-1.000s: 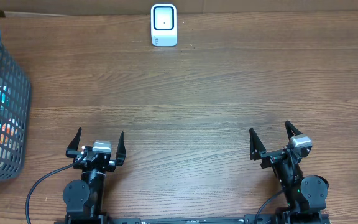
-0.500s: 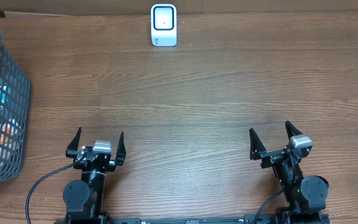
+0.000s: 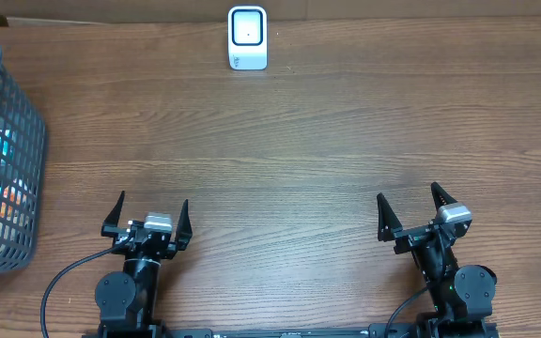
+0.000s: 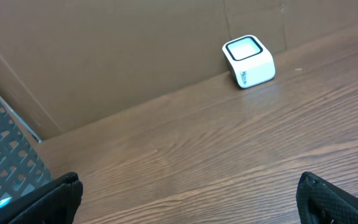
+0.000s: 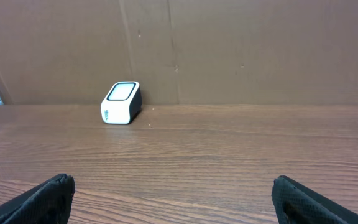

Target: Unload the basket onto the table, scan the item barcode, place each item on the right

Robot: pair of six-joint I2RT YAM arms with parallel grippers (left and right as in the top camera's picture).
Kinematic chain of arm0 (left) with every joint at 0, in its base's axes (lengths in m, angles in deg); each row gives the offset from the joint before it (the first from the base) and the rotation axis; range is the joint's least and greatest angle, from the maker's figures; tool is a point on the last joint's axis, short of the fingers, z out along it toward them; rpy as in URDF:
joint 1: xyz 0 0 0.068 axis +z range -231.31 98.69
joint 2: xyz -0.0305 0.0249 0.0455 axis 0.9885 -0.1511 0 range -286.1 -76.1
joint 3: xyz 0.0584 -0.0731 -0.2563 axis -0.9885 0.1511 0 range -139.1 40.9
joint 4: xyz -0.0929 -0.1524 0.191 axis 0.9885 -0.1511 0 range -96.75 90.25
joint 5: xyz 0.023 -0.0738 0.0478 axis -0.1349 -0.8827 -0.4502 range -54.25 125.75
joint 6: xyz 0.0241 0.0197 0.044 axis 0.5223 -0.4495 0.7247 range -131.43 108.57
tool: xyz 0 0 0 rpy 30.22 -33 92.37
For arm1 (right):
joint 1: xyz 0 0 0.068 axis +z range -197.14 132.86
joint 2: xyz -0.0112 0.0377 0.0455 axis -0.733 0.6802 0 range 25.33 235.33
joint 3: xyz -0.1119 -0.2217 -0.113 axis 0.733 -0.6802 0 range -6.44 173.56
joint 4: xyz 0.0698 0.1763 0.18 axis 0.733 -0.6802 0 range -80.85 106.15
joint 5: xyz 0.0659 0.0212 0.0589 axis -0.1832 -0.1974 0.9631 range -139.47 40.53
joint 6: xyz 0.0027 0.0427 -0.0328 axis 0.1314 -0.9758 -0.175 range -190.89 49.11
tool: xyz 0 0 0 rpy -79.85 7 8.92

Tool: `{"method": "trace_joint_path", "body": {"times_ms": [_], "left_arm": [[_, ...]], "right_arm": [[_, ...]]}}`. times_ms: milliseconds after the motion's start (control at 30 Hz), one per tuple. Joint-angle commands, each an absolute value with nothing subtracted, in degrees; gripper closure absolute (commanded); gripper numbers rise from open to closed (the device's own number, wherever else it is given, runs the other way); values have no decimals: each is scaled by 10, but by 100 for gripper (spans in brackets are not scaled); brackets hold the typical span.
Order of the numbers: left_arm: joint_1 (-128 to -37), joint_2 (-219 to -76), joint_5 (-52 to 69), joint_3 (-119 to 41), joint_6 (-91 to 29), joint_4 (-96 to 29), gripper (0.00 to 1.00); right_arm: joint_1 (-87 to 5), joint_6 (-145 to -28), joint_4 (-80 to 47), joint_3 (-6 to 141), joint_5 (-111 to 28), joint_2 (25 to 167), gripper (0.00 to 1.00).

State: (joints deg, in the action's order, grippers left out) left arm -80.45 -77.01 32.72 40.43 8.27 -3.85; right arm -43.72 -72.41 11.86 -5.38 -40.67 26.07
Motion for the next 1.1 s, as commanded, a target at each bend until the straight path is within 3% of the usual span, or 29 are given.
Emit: {"method": "trace_joint_path", "body": {"times_ms": [0, 367, 667, 833, 1067], "left_arm": [[-802, -764, 293, 406, 49, -36, 0], [-802, -782, 286, 328, -39, -52, 0], [-802, -1019, 206, 67, -46, -124, 0], [-802, -1268, 147, -236, -53, -357, 0], [-802, -1508, 136, -595, -53, -672, 0]], "right_arm": [[-436, -726, 122, -60, -404, 255, 0], [-436, -726, 122, -60, -404, 255, 0], [-436, -726, 122, -60, -404, 255, 0], [-436, -726, 122, -60, -404, 255, 0], [-436, -726, 122, -60, -404, 255, 0]]}}
